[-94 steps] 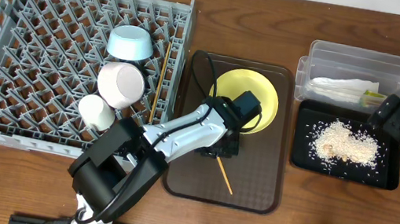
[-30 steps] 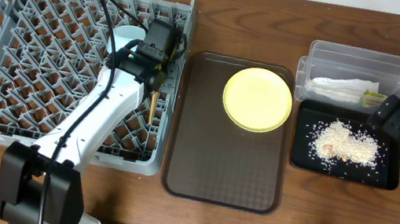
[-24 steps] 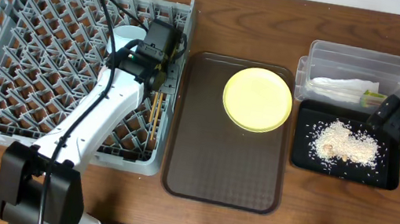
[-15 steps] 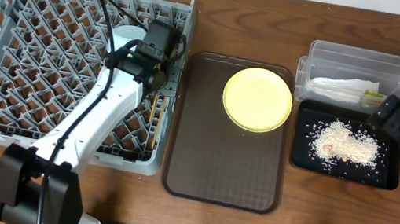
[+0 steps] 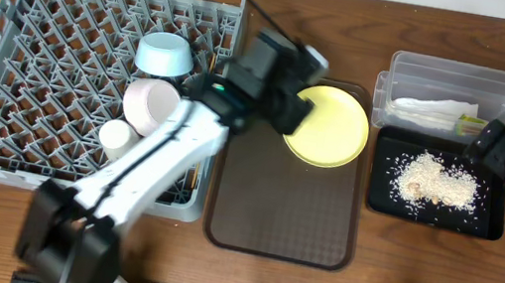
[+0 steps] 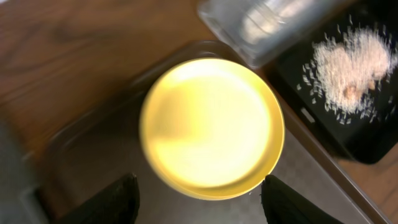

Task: Sort waste into correct bins and load items into the dishwasher
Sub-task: 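Reach the left gripper to the yellow plate and grasp its rim, then lift the yellow plate and stand it upright in the dish rack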

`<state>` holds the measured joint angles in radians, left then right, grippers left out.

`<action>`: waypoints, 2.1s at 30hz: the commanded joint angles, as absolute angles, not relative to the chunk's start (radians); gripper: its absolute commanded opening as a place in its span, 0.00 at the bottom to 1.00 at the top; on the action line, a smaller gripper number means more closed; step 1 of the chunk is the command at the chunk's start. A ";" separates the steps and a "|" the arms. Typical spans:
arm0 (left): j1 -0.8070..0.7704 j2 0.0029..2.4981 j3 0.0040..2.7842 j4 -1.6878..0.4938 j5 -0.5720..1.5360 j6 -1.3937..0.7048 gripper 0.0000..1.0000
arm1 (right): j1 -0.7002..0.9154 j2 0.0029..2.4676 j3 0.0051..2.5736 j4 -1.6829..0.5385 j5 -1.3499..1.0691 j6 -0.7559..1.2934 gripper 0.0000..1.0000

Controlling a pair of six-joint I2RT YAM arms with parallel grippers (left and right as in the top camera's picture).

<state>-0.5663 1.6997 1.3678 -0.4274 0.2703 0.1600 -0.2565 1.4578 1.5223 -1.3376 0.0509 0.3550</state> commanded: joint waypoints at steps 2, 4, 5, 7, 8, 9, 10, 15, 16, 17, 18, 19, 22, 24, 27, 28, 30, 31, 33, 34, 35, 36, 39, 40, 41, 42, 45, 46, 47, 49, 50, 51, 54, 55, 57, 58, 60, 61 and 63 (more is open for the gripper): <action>-0.646 1.826 1.378 -0.402 0.215 0.281 0.67 | -0.261 1.453 1.530 -1.336 0.047 0.343 0.99; -0.670 1.868 1.378 -0.387 0.216 0.281 0.67 | -0.261 1.453 1.530 -1.336 0.047 0.343 0.99; -0.681 1.892 1.378 -0.381 0.216 0.281 0.67 | -0.261 1.453 1.530 -1.336 0.047 0.343 0.99; -0.696 1.930 1.378 -0.371 0.216 0.281 0.67 | -0.261 1.453 1.530 -1.336 0.047 0.343 0.99; -0.707 1.953 1.378 -0.368 0.216 0.281 0.67 | -0.261 1.453 1.530 -1.336 0.047 0.343 0.99; -0.714 1.971 1.378 -0.367 0.216 0.281 0.67 | -0.261 1.453 1.530 -1.336 0.047 0.343 0.99; -0.720 1.987 1.378 -0.367 0.216 0.281 0.67 | -0.261 1.453 1.530 -1.336 0.047 0.343 0.99; -0.741 2.065 1.378 -0.377 0.216 0.280 0.67 | -0.261 1.453 1.530 -1.336 0.047 0.343 0.99; -0.743 2.072 1.378 -0.381 0.216 0.280 0.67 | -0.261 1.453 1.530 -1.336 0.047 0.343 0.99; -0.745 2.078 1.378 -0.392 0.216 0.280 0.67 | -0.261 1.453 1.530 -1.337 0.047 0.343 0.99; -0.747 2.081 1.378 -0.403 0.216 0.280 0.67 | -0.261 1.453 1.530 -1.336 0.047 0.343 0.99; -0.748 2.083 1.378 -0.413 0.216 0.280 0.67 | -0.261 1.453 1.530 -1.336 0.047 0.343 0.99; -0.748 2.085 1.377 -0.440 0.216 0.280 0.63 | -0.261 1.453 1.530 -1.335 0.047 0.343 0.99; -0.748 2.085 1.377 -0.459 0.216 0.279 0.49 | -0.261 1.453 1.530 -1.335 0.047 0.343 0.99; -0.748 2.085 1.377 -0.481 0.216 0.272 0.34 | -0.261 1.453 1.530 -1.336 0.047 0.343 0.99; -0.748 2.085 1.377 -0.487 0.216 0.272 0.31 | -0.261 1.453 1.530 -1.336 0.047 0.343 0.99; -0.748 2.085 1.377 -0.493 0.216 0.272 0.23 | -0.261 1.453 1.530 -1.336 0.047 0.343 0.99; -0.748 2.085 1.377 -0.494 0.216 0.272 0.20 | -0.261 1.453 1.530 -1.335 0.047 0.343 0.99; -0.748 2.083 1.377 -0.493 0.216 0.272 0.13 | -0.261 1.453 1.530 -1.335 0.047 0.343 0.99; -0.748 2.083 1.377 -0.493 0.215 0.272 0.11 | -0.261 1.453 1.530 -1.336 0.047 0.343 0.99; -0.748 2.082 1.377 -0.493 0.215 0.272 0.09 | -0.261 1.453 1.530 -1.336 0.047 0.343 0.99; -0.748 2.081 1.377 -0.493 0.215 0.272 0.08 | -0.261 1.453 1.530 -1.336 0.047 0.343 0.99; -0.748 2.077 1.377 -0.493 0.215 0.272 0.08 | -0.261 1.453 1.530 -1.335 0.047 0.343 0.99; -0.748 2.075 1.377 -0.493 0.215 0.272 0.08 | -0.261 1.453 1.530 -1.335 0.047 0.343 0.99; -0.748 2.069 1.377 -0.493 0.215 0.272 0.08 | -0.261 1.453 1.530 -1.335 0.047 0.343 0.99; -0.748 2.067 1.377 -0.493 0.215 0.272 0.08 | -0.261 1.453 1.530 -1.336 0.047 0.343 0.99; -0.748 2.045 1.377 -0.493 0.175 0.267 0.08 | -0.261 1.453 1.530 -1.335 0.047 0.343 0.99; -0.748 2.025 1.377 -0.494 0.159 0.264 0.08 | -0.261 1.453 1.530 -1.335 0.047 0.343 0.99; -0.748 2.010 1.377 -0.494 0.160 0.263 0.08 | -0.261 1.453 1.530 -1.335 0.047 0.343 0.99; -0.748 1.971 1.377 -0.494 0.160 0.260 0.08 | -0.261 1.453 1.530 -1.335 0.047 0.343 0.99; -0.748 1.950 1.377 -0.493 0.159 0.257 0.08 | -0.261 1.453 1.530 -1.335 0.047 0.343 0.99; -0.748 1.927 1.377 -0.492 0.159 0.247 0.08 | -0.261 1.453 1.530 -1.335 0.047 0.343 0.99; -0.745 1.861 1.377 -0.492 0.154 0.222 0.08 | -0.261 1.453 1.530 -1.335 0.047 0.343 0.99; -0.744 1.840 1.377 -0.493 0.155 0.222 0.08 | -0.261 1.453 1.530 -1.335 0.047 0.343 0.99; -0.741 1.800 1.377 -0.492 0.154 0.217 0.08 | -0.261 1.453 1.530 -1.335 0.047 0.343 0.99; -0.737 1.778 1.377 -0.491 0.152 0.208 0.08 | -0.261 1.453 1.530 -1.335 0.047 0.343 0.99; -0.726 1.740 1.377 -0.488 0.151 0.197 0.08 | -0.261 1.453 1.530 -1.335 0.047 0.343 0.99; -0.716 1.717 1.377 -0.486 0.143 0.185 0.08 | -0.261 1.453 1.530 -1.335 0.047 0.343 0.99; -0.693 1.677 1.377 -0.481 0.137 0.146 0.08 | -0.261 1.453 1.530 -1.336 0.047 0.343 0.99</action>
<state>-0.7326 1.7412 1.3785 -0.4889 0.1646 0.2089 -0.2565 1.4578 1.5223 -1.3369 0.0509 0.3550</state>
